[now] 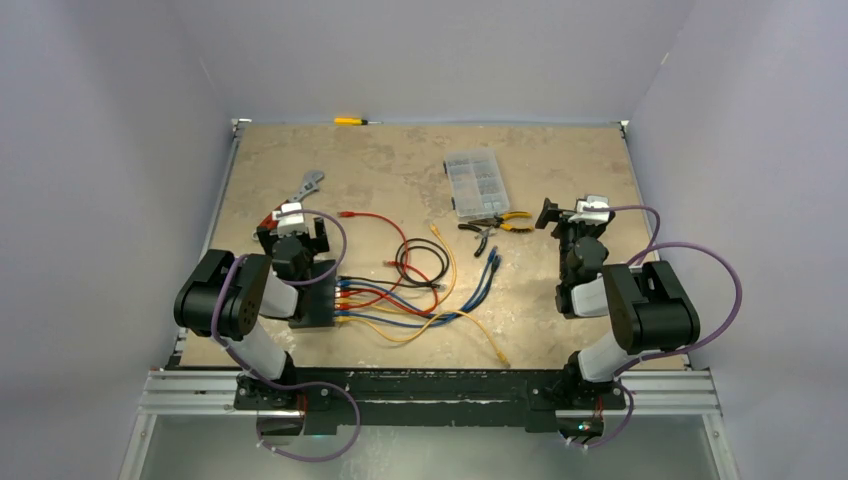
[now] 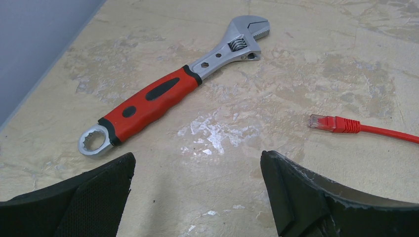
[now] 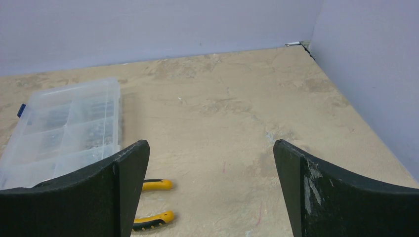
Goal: Pull the plug from the switch port
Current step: Move the switch port to the center of the board.
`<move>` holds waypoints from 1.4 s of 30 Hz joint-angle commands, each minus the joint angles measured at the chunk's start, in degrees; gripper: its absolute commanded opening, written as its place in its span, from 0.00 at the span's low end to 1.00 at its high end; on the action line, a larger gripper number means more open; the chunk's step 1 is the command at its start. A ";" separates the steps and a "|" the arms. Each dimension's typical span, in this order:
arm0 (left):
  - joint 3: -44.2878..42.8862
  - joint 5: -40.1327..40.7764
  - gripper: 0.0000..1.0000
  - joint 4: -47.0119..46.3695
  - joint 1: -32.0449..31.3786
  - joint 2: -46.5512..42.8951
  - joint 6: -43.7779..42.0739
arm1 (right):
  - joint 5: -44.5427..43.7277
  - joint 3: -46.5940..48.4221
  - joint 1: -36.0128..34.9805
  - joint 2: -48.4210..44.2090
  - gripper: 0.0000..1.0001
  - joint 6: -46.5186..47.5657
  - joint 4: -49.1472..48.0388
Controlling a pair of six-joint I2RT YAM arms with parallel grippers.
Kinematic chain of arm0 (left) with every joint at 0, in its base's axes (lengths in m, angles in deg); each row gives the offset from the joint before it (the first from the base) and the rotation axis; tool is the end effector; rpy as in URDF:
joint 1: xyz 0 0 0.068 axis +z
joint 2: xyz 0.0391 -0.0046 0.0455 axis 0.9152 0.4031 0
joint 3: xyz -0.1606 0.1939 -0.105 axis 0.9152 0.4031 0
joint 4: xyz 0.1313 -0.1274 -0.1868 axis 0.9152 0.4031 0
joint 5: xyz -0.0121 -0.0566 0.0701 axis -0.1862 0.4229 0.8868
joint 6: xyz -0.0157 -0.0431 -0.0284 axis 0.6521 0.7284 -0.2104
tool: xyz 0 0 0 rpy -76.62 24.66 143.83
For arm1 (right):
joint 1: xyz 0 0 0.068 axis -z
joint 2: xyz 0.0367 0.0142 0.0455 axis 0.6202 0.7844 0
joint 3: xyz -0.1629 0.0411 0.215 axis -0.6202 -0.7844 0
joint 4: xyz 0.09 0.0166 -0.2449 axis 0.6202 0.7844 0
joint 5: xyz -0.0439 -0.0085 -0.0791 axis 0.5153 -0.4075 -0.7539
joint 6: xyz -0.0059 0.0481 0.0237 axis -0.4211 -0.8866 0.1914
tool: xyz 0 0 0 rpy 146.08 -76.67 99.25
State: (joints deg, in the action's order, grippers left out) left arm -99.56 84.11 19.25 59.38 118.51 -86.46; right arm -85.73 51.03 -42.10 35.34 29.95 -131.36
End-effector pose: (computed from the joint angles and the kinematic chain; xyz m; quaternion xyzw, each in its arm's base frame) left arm 0.2481 -0.0168 0.1248 -0.0930 0.7601 0.0863 0.6373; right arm 0.2512 0.0087 0.1734 0.0752 0.6523 -0.0322 0.7535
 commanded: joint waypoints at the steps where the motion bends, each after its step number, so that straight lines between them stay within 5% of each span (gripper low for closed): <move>1: -0.79 -0.63 0.99 -3.49 0.30 -0.05 -1.09 | -0.17 -0.24 0.12 -0.13 0.99 1.09 -3.15; 16: -1.48 2.29 0.99 -1.76 0.31 -1.04 -0.44 | 0.34 0.51 0.06 -2.37 0.99 2.01 -0.74; 19: -8.05 2.43 0.99 14.21 0.26 -9.01 -0.08 | 1.76 8.92 -0.01 -13.66 0.99 0.62 23.48; 21: -16.36 2.58 0.99 36.57 0.24 -16.22 6.66 | 2.57 15.83 -0.01 -17.22 0.98 -3.84 35.79; 28: -38.70 0.23 0.99 76.86 0.26 -18.55 24.91 | 13.32 25.16 -0.01 -23.45 0.99 -10.00 53.13; 33: -37.72 -4.42 0.99 78.36 0.26 -21.82 26.52 | 20.33 25.16 -0.05 -27.66 0.99 -10.66 55.80; 42: -31.84 -8.61 0.99 77.86 0.35 -31.71 28.28 | 19.65 32.77 0.08 -24.22 0.99 -16.00 70.55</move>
State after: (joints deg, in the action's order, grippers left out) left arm -133.11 78.58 97.30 59.38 92.08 -59.91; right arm -68.57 78.13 -42.10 9.55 15.64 -68.09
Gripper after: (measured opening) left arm 0.993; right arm 0.985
